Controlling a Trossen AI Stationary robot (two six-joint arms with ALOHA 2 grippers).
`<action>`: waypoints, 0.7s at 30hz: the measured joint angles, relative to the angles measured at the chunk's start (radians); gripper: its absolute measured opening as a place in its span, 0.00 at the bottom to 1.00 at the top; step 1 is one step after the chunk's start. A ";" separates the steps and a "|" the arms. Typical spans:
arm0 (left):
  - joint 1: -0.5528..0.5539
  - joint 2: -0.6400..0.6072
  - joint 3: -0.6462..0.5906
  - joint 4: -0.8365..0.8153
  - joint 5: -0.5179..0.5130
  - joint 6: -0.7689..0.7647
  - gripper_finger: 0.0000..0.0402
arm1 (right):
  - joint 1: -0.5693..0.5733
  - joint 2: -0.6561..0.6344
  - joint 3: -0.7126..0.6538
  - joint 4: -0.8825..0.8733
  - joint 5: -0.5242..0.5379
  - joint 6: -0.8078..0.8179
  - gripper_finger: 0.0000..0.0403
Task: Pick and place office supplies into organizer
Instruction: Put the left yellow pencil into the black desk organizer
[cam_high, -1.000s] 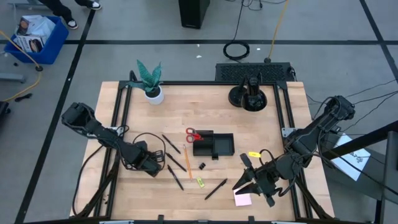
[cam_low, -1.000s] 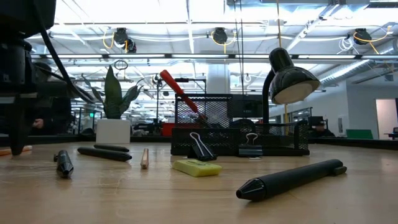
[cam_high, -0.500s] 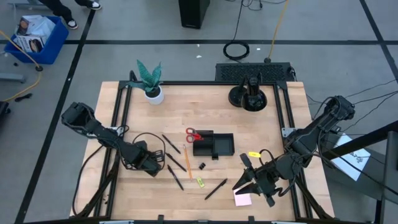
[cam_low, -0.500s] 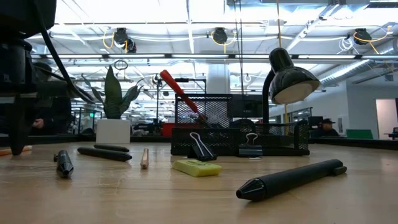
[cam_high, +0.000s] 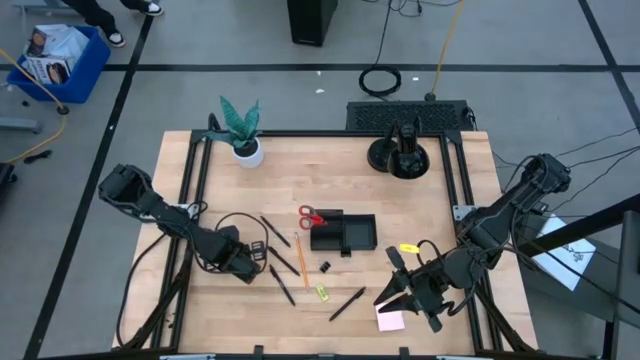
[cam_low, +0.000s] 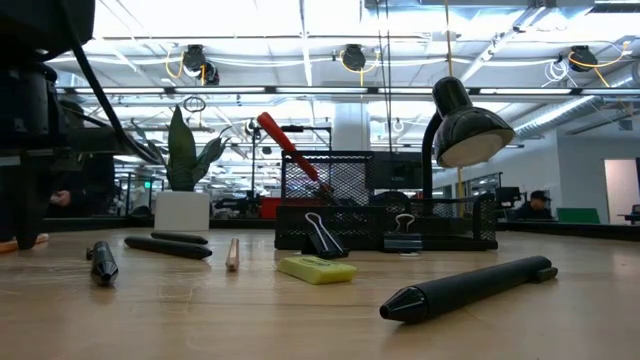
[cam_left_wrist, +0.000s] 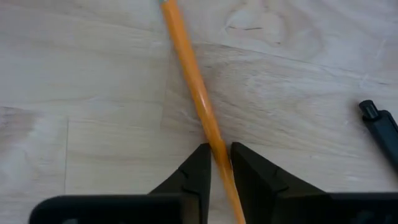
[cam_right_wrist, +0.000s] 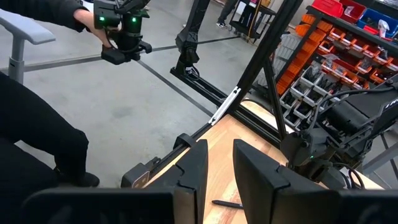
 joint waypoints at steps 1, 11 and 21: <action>0.000 0.000 0.000 0.000 0.000 0.000 0.16 | 0.000 0.000 0.000 0.000 0.000 0.000 0.17; 0.000 -0.001 0.000 0.000 0.000 0.002 0.08 | 0.000 0.000 0.000 0.000 0.000 0.000 0.17; 0.000 -0.001 0.000 0.000 -0.002 0.003 0.08 | 0.000 0.000 0.000 0.000 0.000 0.000 0.17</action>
